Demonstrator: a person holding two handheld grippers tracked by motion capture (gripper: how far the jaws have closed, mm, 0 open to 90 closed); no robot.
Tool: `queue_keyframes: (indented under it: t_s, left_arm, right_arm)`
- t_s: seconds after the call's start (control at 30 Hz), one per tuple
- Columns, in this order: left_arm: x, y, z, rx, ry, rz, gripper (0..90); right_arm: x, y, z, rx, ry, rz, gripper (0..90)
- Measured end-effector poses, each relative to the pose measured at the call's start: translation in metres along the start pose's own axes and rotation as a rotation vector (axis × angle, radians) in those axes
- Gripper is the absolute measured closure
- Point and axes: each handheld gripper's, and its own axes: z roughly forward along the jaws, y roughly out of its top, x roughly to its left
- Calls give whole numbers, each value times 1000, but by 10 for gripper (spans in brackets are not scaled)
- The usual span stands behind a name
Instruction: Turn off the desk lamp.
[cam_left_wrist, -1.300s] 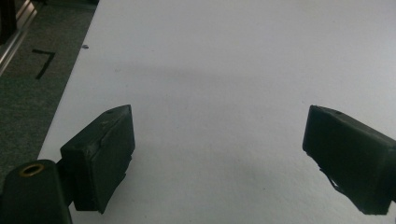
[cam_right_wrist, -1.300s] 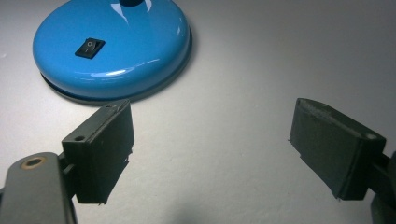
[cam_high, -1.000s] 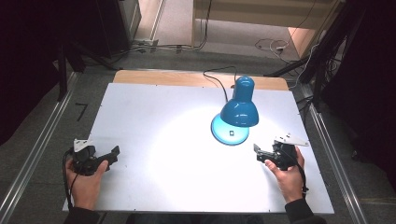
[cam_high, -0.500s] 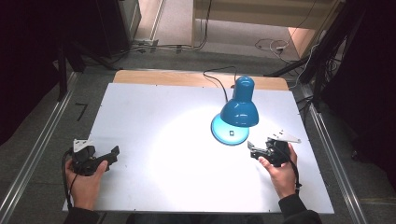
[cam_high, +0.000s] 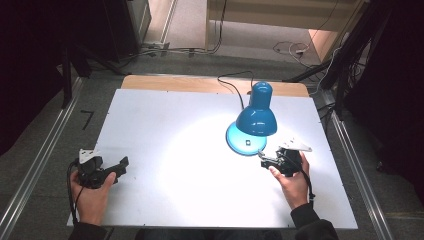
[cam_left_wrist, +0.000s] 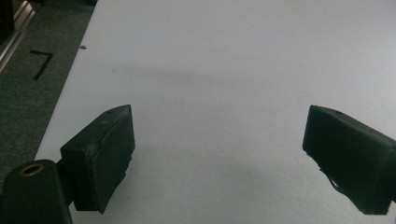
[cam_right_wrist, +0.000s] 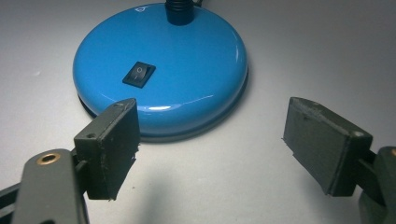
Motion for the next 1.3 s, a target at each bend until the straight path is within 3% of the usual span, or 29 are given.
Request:
queue_keyframes:
  t_s: [1.07,1.23,1.3]
  left_arm:
    - [0,0,0,-3,-4,1,102]
    - [1,1,1,-4,-5,-3,102]
    - [1,1,1,-4,-5,-3,102]
  right_arm:
    - [20,10,17,-34,18,-17,296]
    - [22,10,21,-38,25,-14,347]
    - [25,10,24,-52,23,-17,411]
